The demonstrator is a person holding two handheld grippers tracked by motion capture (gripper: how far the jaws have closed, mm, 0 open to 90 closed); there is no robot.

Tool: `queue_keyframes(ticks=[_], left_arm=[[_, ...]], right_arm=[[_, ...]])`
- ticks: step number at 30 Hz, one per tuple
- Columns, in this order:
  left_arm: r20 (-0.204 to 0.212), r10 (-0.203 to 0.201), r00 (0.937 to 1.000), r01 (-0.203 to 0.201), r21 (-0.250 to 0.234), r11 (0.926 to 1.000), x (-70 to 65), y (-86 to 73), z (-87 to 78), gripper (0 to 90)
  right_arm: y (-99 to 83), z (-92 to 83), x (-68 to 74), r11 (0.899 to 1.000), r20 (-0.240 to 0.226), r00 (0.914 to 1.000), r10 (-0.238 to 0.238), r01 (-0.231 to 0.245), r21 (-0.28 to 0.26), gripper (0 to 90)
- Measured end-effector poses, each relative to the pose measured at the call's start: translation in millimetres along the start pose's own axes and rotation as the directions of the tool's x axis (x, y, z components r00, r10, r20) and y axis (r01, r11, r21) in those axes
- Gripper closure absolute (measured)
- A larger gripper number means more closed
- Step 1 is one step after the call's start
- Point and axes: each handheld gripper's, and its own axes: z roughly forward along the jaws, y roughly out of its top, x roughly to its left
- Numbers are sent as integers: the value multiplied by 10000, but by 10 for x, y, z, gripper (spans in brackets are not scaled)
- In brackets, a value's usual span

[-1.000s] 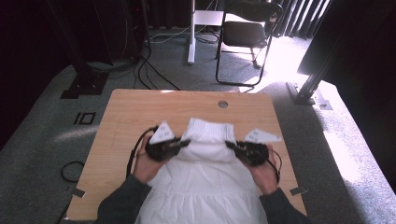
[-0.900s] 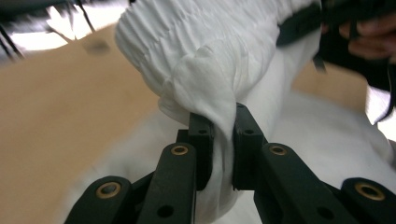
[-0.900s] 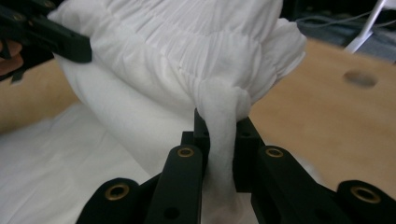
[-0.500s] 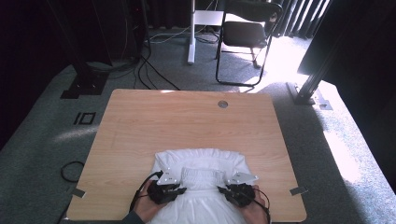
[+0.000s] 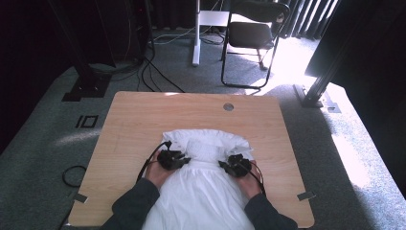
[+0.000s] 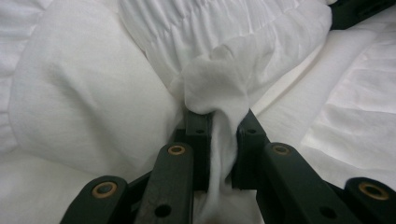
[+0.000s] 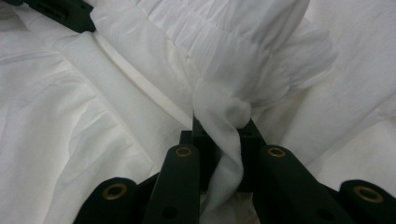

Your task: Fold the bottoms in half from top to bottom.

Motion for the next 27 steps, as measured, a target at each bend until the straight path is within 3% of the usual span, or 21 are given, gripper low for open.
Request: queue_keyframes(ticks=[3,4,8,12,13,14,15,18,21,22,26,27], left_arm=[[-231,-26,9997,27,47,10000,118,97,74,808],[-503,-97,9987,102,92,9999,222,188,142,807],[-1109,-163,9937,210,417,9989,389,366,249,807],[-1813,-229,9832,404,936,9948,503,549,351,807],[-1813,-229,9832,404,936,9948,503,549,351,807],[-2039,-211,9788,447,1118,9927,515,595,374,807],[-2316,-136,9727,474,1412,9888,527,665,409,810],[-2313,-173,9727,529,1484,9875,537,685,414,830],[-1875,-993,9772,1187,953,9883,573,637,344,849],[-1875,-993,9772,1187,953,9883,573,637,344,854],[-1591,-1177,9802,1265,466,9909,556,658,185,862],[-1342,-1272,9828,1281,-21,9918,535,698,67,863]], right_arm=[[155,135,-141,10000,256,9997,-13,14,-21,829],[211,181,-186,10000,350,9994,-11,11,-4,828],[441,365,-362,9998,626,9980,111,-119,136,818],[671,544,-498,9993,1188,9929,38,-81,355,804],[717,585,-528,9990,1276,9915,239,-284,337,803],[717,585,-528,9990,1276,9915,239,-284,337,803],[789,647,-578,9969,1332,9888,672,-720,316,802],[827,673,-598,9953,1350,9872,847,-903,361,806],[848,646,-595,9934,1205,9877,992,-1053,459,852],[855,620,-591,9940,1190,9883,956,-1012,413,855],[917,439,-565,9969,1121,9906,780,-768,-146,860],[944,372,-550,9973,1142,9911,679,-643,-349,861]])
